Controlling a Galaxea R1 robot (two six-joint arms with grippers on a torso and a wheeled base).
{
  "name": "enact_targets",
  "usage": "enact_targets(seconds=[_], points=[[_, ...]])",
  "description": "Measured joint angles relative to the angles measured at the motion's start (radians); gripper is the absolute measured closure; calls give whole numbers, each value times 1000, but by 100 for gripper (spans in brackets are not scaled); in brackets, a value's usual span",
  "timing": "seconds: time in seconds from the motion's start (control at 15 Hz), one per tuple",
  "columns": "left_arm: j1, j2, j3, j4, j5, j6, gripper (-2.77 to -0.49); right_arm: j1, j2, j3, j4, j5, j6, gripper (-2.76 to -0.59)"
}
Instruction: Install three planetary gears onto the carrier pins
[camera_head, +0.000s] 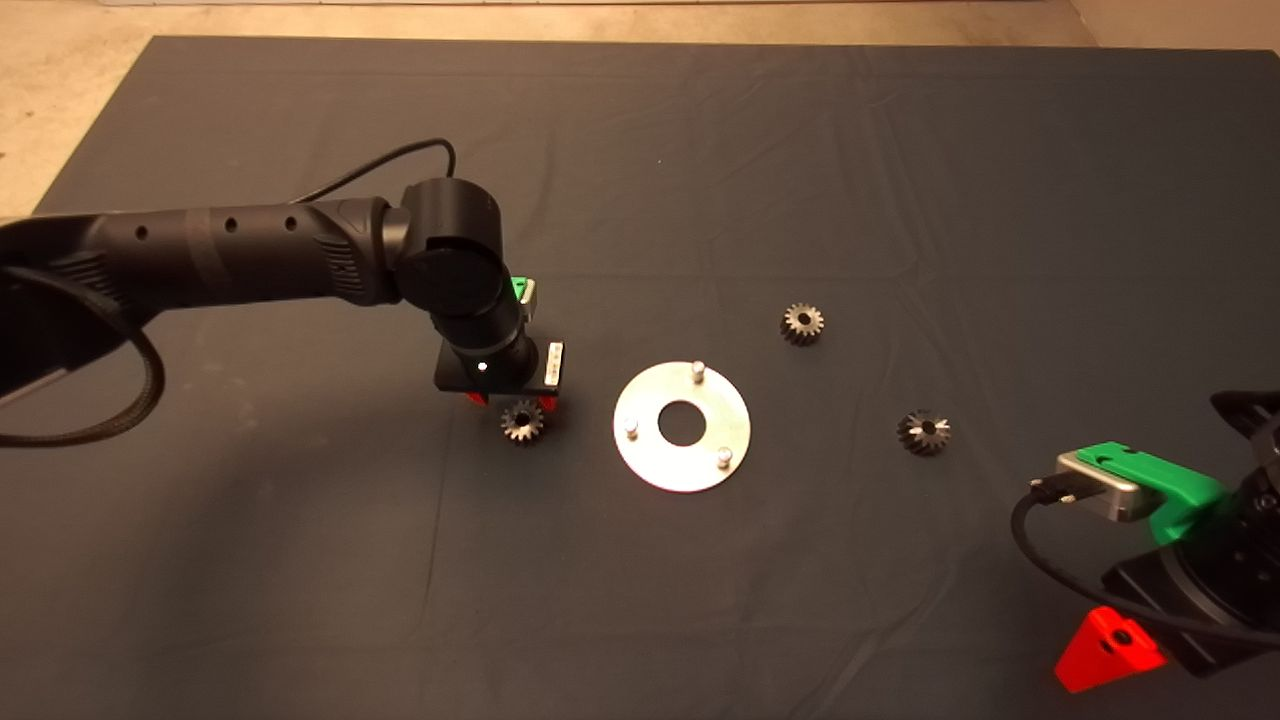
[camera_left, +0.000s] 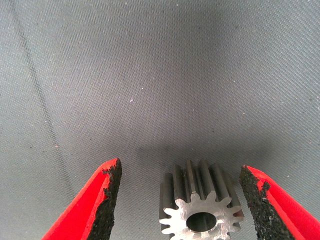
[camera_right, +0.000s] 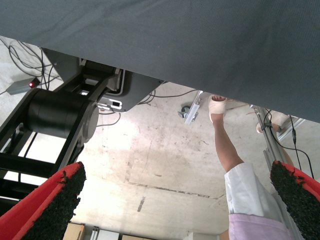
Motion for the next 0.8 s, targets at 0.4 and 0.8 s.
enact_targets(seconds=[0.4,0.8], points=[[0,0,0,-26,9,0,-165,0,0,0,0,0,0,-275],[4,0,0,-44,11,0,-165,0,1,0,0,0,0,-275]])
